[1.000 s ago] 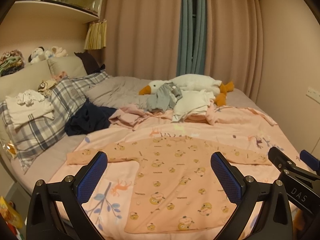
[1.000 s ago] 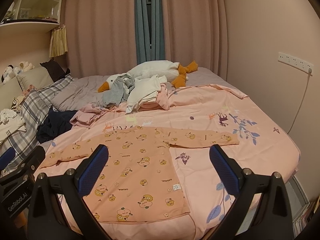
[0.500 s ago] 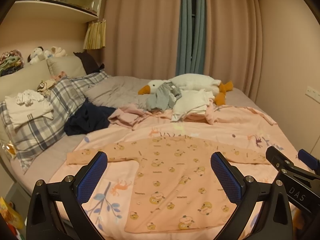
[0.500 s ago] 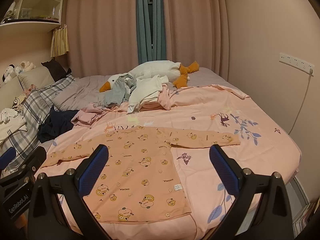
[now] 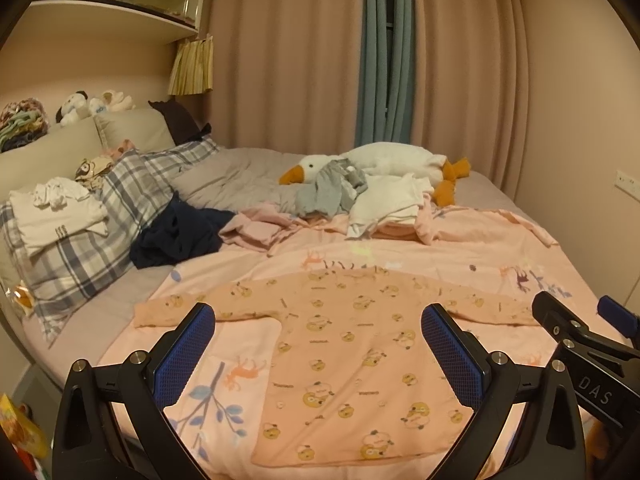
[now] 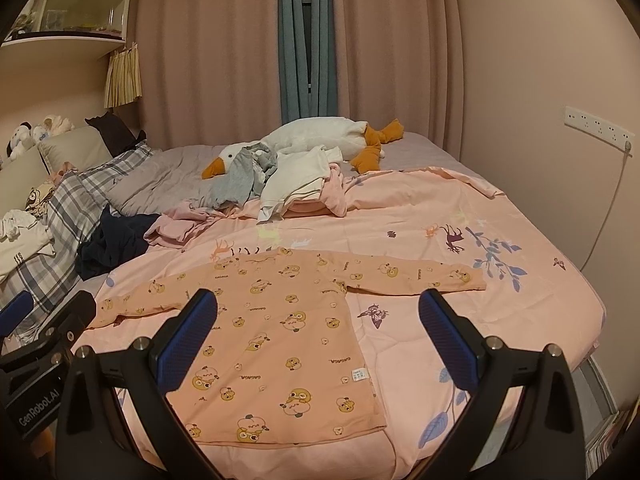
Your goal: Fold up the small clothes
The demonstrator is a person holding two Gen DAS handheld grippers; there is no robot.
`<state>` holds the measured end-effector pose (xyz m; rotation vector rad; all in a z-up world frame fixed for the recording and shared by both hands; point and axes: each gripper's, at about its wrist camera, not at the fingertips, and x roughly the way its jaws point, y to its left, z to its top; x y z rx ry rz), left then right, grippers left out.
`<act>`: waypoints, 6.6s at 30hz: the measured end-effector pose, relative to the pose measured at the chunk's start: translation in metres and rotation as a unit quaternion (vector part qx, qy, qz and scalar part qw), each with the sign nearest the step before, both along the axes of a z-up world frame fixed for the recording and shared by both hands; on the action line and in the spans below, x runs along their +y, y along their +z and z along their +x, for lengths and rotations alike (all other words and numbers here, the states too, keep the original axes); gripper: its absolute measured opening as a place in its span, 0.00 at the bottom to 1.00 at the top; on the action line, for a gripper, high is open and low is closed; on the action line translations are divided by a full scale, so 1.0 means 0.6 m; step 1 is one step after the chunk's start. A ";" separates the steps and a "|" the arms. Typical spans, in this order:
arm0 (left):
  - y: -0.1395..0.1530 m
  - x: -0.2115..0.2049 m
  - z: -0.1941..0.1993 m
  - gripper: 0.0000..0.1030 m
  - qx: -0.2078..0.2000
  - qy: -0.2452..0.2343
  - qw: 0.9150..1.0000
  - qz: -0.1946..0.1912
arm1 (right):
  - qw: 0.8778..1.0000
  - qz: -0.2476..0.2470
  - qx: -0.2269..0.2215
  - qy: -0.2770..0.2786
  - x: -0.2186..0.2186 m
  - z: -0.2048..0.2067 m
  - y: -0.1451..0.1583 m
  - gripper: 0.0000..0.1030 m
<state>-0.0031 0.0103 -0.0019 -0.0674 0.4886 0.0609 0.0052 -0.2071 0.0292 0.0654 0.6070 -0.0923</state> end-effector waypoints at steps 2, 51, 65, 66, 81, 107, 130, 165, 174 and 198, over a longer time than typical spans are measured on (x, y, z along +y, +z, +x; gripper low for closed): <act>-0.001 0.001 0.000 1.00 0.001 0.000 1.000 0.000 | 1.000 0.001 0.002 0.001 0.001 0.003 -0.001 0.98; -0.413 0.162 0.436 0.25 0.333 -0.085 0.917 -0.202 | 0.892 0.292 0.209 -0.273 -0.653 0.318 -0.382 0.73; -0.435 0.179 0.447 0.08 0.322 -0.032 0.923 -0.209 | 0.863 0.404 0.165 -0.255 -0.645 0.348 -0.460 0.08; -0.434 0.176 0.449 0.08 0.322 -0.032 0.925 -0.199 | 0.865 0.391 0.169 -0.266 -0.636 0.356 -0.460 0.08; -0.437 0.174 0.448 0.07 0.315 -0.038 0.929 -0.193 | 0.949 0.291 0.123 0.001 -0.319 0.536 -0.240 0.07; -0.269 0.190 0.434 0.45 0.190 -0.071 0.965 -0.167 | 0.938 0.126 0.223 0.233 0.134 0.603 -0.308 0.54; -0.420 0.101 0.554 0.12 0.281 -0.019 0.954 -0.107 | 0.946 0.118 0.289 0.083 -0.120 0.555 -0.474 0.16; -0.383 0.514 0.337 0.56 0.208 0.156 0.881 -0.396 | 0.950 0.074 0.288 0.094 -0.065 0.463 -0.409 0.39; -0.441 0.586 0.306 0.56 0.179 0.204 0.836 -0.477 | 0.942 0.068 0.318 0.089 -0.061 0.460 -0.445 0.39; -0.235 0.319 0.493 0.02 0.091 0.099 0.976 -0.173 | 0.949 0.075 0.283 0.114 -0.066 0.450 -0.464 0.43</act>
